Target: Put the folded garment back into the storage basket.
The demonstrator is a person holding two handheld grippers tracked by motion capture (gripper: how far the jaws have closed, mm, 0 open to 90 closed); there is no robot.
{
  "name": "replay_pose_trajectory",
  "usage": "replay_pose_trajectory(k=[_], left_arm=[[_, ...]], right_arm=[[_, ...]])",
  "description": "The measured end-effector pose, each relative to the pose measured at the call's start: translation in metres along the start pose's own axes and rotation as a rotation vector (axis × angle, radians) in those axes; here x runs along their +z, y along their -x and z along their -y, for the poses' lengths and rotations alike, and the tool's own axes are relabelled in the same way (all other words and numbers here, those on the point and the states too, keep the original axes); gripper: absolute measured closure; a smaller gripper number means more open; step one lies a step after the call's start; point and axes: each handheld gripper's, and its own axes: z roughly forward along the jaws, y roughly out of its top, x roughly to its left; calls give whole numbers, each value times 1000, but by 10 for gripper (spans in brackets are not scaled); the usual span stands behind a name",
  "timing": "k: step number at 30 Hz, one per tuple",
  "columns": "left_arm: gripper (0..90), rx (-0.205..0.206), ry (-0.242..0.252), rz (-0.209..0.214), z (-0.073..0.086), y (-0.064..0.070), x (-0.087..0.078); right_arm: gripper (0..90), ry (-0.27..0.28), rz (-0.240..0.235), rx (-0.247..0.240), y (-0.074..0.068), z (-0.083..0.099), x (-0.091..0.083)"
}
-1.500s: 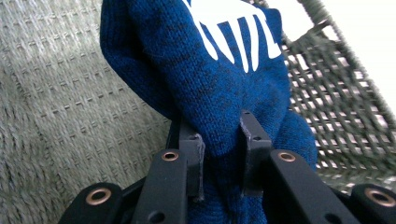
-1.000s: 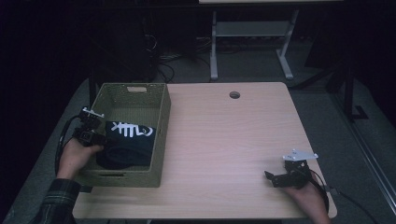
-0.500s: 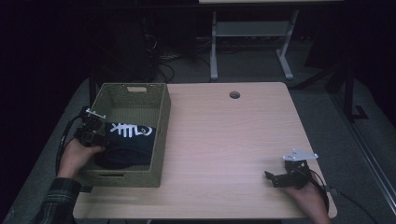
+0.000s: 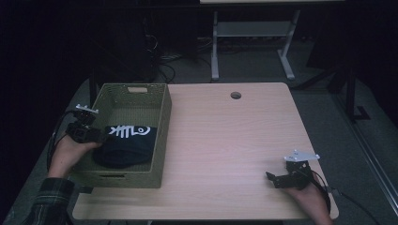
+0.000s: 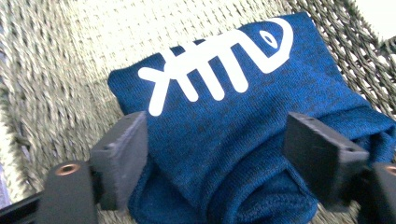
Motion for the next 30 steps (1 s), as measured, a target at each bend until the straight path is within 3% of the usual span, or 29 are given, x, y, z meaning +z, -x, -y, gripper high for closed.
replay_pose_trajectory(k=[4,13,30], left_arm=[[147,8,11,-18,-1,2,3],[130,10,45,-7,-9,9,4],[130,118,127,102,-33,64,-7]], right_arm=[[20,0,0,0,0,0,0],[20,0,0,0,0,0,0],[20,0,0,0,0,0,0]])
